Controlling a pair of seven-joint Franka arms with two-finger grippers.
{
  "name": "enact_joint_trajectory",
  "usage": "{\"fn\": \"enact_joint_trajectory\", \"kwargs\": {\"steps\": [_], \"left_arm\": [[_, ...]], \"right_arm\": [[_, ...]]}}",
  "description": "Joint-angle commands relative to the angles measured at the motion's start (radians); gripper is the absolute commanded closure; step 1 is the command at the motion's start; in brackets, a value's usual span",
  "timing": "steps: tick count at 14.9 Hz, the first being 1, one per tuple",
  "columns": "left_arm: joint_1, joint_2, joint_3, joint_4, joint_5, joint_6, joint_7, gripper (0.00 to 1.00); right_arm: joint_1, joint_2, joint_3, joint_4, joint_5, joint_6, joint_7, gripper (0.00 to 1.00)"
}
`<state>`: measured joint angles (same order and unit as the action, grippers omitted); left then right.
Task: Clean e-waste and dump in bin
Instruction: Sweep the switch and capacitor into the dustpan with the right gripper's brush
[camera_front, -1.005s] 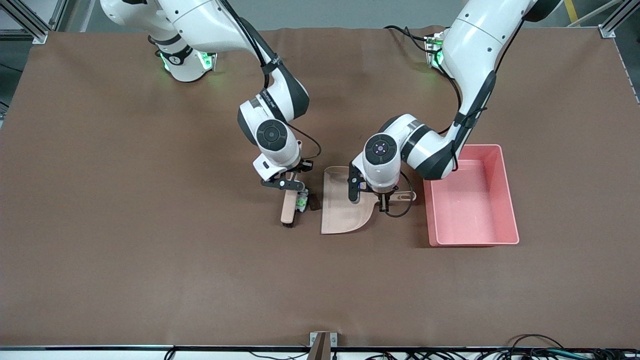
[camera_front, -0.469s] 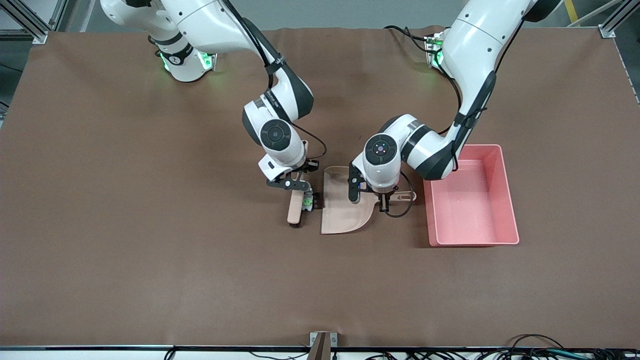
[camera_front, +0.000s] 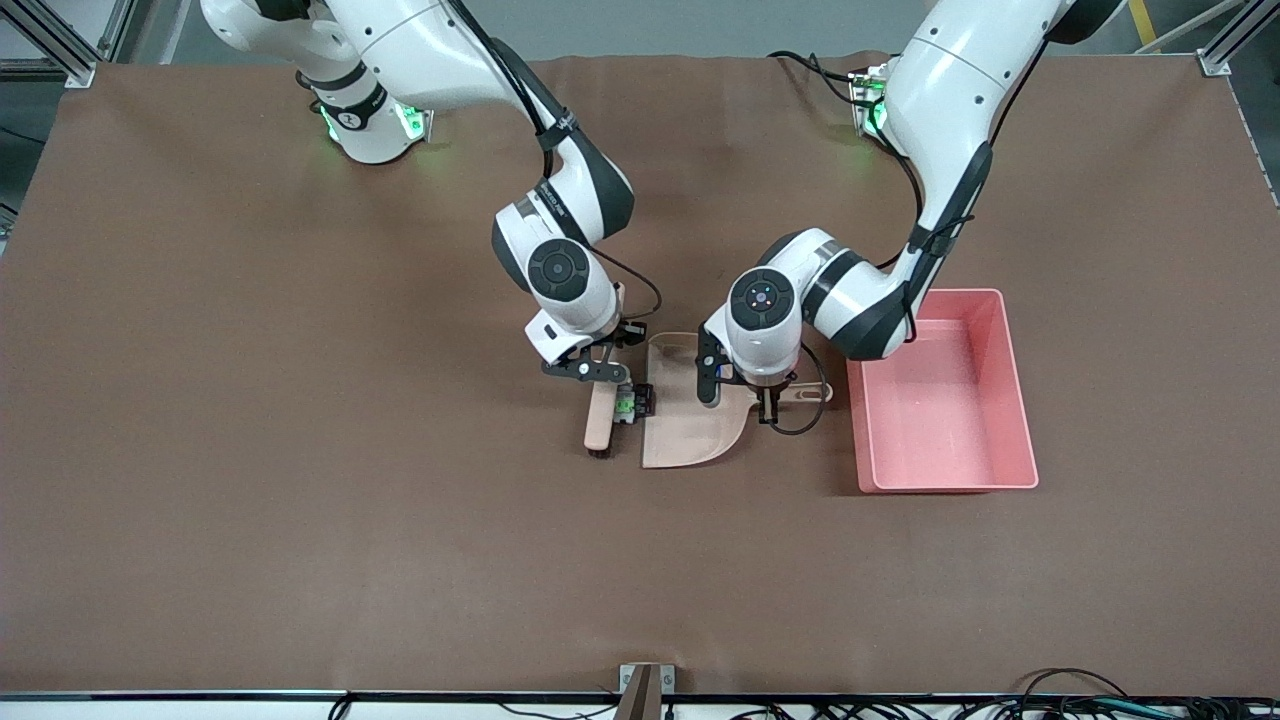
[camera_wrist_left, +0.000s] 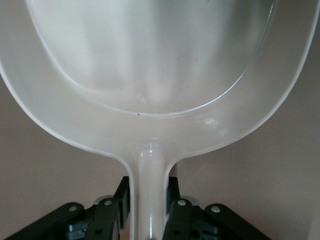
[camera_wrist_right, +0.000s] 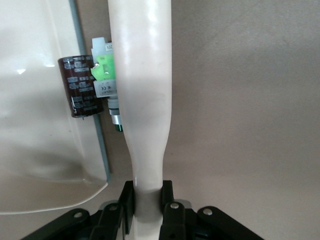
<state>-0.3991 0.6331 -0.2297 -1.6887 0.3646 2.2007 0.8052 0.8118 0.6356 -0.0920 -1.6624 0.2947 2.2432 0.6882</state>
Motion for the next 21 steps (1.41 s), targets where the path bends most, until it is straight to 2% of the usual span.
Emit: {"fn": "enact_joint_trajectory", "kwargs": {"steps": [1,21], "left_arm": [[0.002,0.019,0.0,0.02,0.014,0.004,0.009,0.89],[0.0,0.03,0.0,0.034,0.014,0.004,0.009,0.89]], "right_arm": [[0.001,0.018,0.011,0.038,0.02,0.001,-0.007,1.0],[0.039,0.07,0.021,0.113,0.021,-0.001,0.062,1.0]]}}
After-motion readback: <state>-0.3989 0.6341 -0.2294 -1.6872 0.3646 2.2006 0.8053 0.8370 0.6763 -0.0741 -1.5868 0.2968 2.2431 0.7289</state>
